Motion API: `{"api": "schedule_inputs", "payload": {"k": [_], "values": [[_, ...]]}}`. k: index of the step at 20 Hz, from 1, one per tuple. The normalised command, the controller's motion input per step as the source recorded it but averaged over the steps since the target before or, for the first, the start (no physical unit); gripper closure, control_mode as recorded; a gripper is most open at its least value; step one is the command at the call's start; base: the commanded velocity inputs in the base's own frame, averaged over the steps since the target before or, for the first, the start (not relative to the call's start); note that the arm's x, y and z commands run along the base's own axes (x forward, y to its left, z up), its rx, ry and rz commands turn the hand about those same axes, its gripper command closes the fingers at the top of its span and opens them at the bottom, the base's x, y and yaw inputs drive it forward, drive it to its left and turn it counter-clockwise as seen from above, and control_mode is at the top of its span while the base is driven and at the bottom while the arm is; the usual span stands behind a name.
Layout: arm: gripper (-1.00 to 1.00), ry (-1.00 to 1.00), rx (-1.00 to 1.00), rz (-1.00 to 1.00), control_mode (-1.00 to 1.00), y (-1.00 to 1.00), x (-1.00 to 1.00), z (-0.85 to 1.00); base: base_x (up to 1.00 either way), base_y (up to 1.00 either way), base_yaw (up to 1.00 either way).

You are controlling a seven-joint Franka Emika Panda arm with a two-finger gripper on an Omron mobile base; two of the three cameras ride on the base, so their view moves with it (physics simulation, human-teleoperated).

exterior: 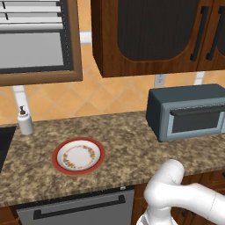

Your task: Pick up the kebab skewer and baguette bread, and place them inside the toaster oven. Close the toaster oven door and start by setting the timer.

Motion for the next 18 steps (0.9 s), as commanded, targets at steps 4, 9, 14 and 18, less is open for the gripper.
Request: {"api": "schedule_inputs", "payload": {"k": [4, 9, 14, 18], "values": [[-1.00, 0.00, 0.00, 0.00, -1.00, 0.02, 0.07, 0.26, 0.00, 0.00, 0.00], [-1.00, 0.00, -0.02, 0.00, -1.00, 0.13, 0.06, 0.07, 0.00, 0.00, 0.00], [-1.00, 0.00, -0.06, 0.00, -1.00, 0.27, 0.00, 0.03, 0.00, 0.00, 0.00], [-1.00, 0.00, -0.05, 0.00, -1.00, 0.11, 0.08, 0.07, 0.00, 0.00, 0.00]]}}
